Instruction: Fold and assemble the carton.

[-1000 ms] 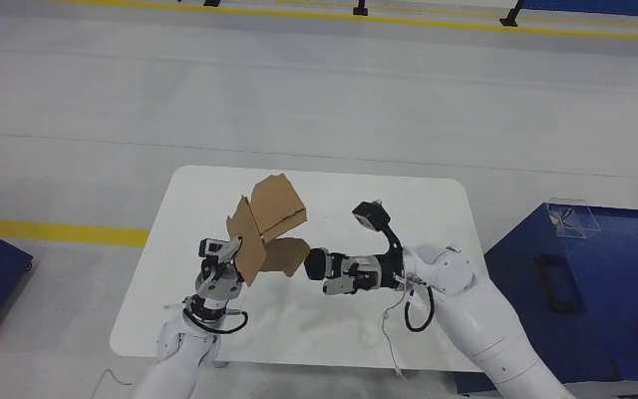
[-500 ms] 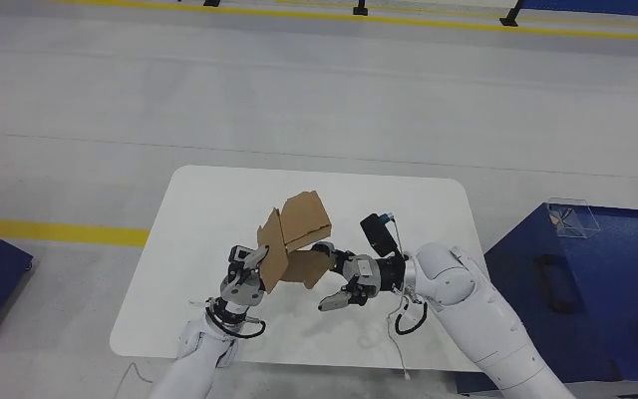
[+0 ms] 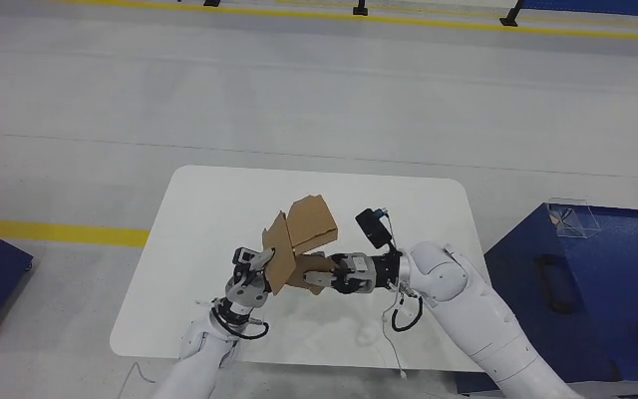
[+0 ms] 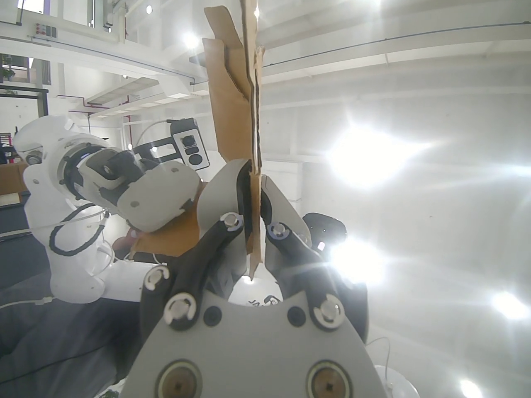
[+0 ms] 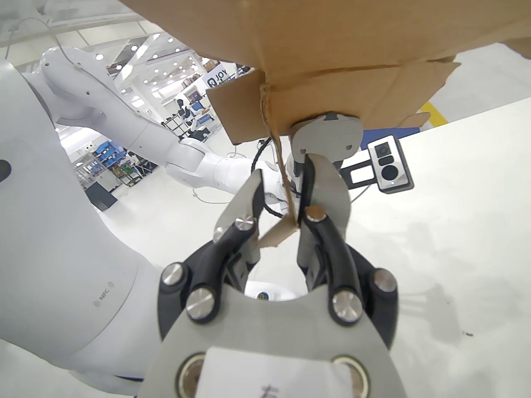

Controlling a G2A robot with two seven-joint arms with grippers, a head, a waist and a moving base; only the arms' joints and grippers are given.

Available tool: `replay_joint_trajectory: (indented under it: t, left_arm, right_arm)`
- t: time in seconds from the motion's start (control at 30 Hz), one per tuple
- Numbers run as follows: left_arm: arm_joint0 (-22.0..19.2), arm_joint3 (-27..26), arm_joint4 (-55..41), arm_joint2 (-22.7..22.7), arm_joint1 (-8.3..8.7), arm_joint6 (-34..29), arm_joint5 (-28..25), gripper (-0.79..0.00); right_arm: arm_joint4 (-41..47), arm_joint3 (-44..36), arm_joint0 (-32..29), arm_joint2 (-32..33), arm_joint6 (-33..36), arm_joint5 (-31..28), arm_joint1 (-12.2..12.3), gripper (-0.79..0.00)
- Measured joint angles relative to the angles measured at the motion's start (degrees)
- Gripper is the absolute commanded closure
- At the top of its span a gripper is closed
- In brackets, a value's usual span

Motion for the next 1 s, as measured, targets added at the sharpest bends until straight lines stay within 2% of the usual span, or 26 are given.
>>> replay_joint_trajectory:
  t: [0.03,0.07,0.1,0.33,0.47,0.77,1.0]
  left_arm:
    - [-0.04,0.10,0.03,-0.07,-0.07,0.07,0.09,0.000]
    - [-0.10,0.22,0.01,-0.20,-0.18,0.24,0.21,-0.286]
    - [-0.13,0.27,-0.12,-0.31,-0.25,0.43,0.30,-0.773]
    - [-0.27,1.17,-0.99,-2.95,-0.51,1.28,-0.30,-0.785]
    - [-0.40,4.30,-1.21,-6.80,-0.19,0.65,-1.38,-0.785]
    - [-1.47,11.89,3.49,-12.92,0.66,-0.29,-3.20,-0.785]
    - [-2.52,14.39,6.65,-15.81,1.15,-1.64,-3.25,-0.785]
  right_arm:
    - [0.86,0.32,0.28,-0.15,0.37,0.00,0.02,0.000]
    - [1.94,0.76,0.62,-0.30,0.87,0.05,0.06,0.000]
    - [2.79,1.05,0.81,-0.45,1.24,0.20,0.09,0.000]
    - [11.98,3.29,1.56,-1.76,5.53,4.43,0.79,0.000]
    - [17.46,5.18,2.34,-2.18,10.85,9.74,1.78,0.000]
    - [21.14,5.02,1.49,-1.75,18.66,17.54,5.18,0.000]
    - [22.20,3.19,0.02,-0.65,18.51,17.39,7.22,0.000]
